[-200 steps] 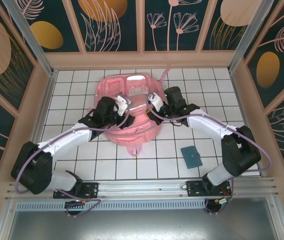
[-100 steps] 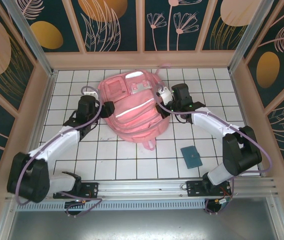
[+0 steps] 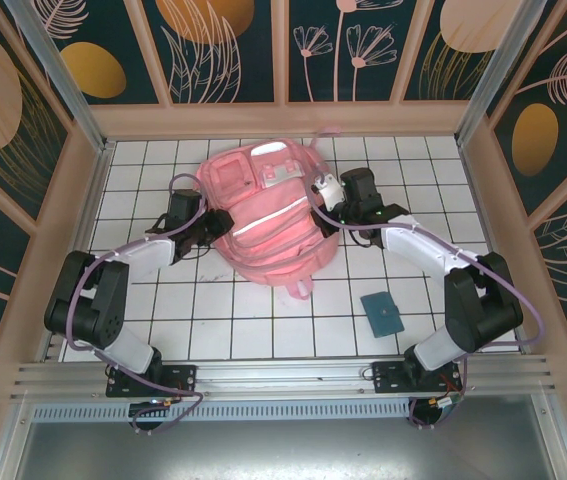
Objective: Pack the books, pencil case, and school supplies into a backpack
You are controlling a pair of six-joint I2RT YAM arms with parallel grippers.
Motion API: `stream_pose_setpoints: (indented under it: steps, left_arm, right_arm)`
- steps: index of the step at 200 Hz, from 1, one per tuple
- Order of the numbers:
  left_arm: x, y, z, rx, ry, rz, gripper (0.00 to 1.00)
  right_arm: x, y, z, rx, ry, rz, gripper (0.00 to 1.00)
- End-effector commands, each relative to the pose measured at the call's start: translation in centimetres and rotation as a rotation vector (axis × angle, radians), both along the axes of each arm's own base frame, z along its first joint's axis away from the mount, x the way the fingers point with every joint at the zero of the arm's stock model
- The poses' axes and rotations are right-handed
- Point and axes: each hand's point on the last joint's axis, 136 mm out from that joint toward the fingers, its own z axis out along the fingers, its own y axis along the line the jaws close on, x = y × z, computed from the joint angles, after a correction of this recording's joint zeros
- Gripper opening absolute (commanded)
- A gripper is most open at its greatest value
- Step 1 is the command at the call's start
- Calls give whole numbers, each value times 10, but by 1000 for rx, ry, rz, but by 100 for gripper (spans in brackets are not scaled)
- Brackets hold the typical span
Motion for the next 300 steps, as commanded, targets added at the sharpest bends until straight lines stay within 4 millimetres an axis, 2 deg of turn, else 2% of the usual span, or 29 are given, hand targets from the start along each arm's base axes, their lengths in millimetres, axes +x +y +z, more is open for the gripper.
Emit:
stream_pose_setpoints:
  steps: [1, 23, 27, 52, 88, 107, 136, 158, 169, 181, 197, 200, 213, 224, 234, 237, 249, 260, 263, 284, 296, 300]
  left_arm:
    - [10, -20, 18, -157, -45, -17, 28]
    - [12, -24, 18, -203, -39, -14, 30]
    - [12, -24, 18, -207, -39, -11, 30]
    - [14, -26, 19, -219, -43, -10, 28]
    - [13, -27, 27, -226, -64, -25, 28]
    - [10, -32, 32, -229, -83, -68, 35]
    - [8, -17, 16, -103, -45, -39, 43]
    - [10, -22, 5, -64, -23, -97, 45]
    - [12, -24, 1, -44, -17, -120, 43]
    - [17, -25, 2, -35, -29, -135, 37]
    - [21, -34, 14, -63, -57, -175, 35]
    - [22, -35, 5, -61, -37, -182, 35]
    - [25, -41, 3, -72, -30, -214, 32]
    - [26, -42, -6, -67, -1, -220, 27]
    - [24, -43, -13, -70, 17, -228, 19]
    - [31, -45, -4, -77, -7, -226, 15]
    - [35, -46, 1, -91, -25, -212, 0]
    - [41, -44, 13, -107, -59, -173, 0]
    - [37, -41, 9, -110, -52, -160, 0]
    - [41, -30, 23, -164, -92, -34, 0]
    - [42, -21, 19, -173, -86, 42, 0]
    - [42, -18, 30, -181, -112, 61, 0]
  right_arm:
    - [-10, -2, 20, -8, -41, -32, 0]
    - [-17, -14, 10, -96, -37, -71, 0]
    - [-22, -11, 8, -111, -35, -63, 0]
    - [-30, -19, 4, -184, -17, -93, 0]
    - [-47, -19, -2, -246, 41, -85, 0]
    - [-52, -13, -3, -222, 56, -63, 0]
    - [-42, -9, 1, -189, 35, -71, 0]
    - [-40, -2, 2, -163, 45, -51, 0]
    - [-39, -1, 2, -155, 46, -48, 0]
    - [-39, 0, 2, -151, 46, -48, 0]
    - [-40, -2, 1, -151, 50, -50, 0]
    - [-41, -2, 2, -151, 50, -49, 0]
    - [-42, -3, 3, -146, 47, -52, 0]
    - [-42, -4, 3, -143, 49, -56, 0]
    - [-42, -5, 3, -145, 49, -62, 0]
    - [-42, -6, 3, -146, 48, -67, 0]
    - [-40, -10, 3, -152, 55, -96, 0]
    - [-40, -14, 2, -156, 72, -127, 0]
    - [-40, -15, 2, -157, 78, -135, 0]
    - [-46, -25, -1, -181, 157, -198, 0]
    - [-51, -30, -3, -196, 202, -226, 0]
    - [-53, -32, -5, -202, 216, -239, 0]
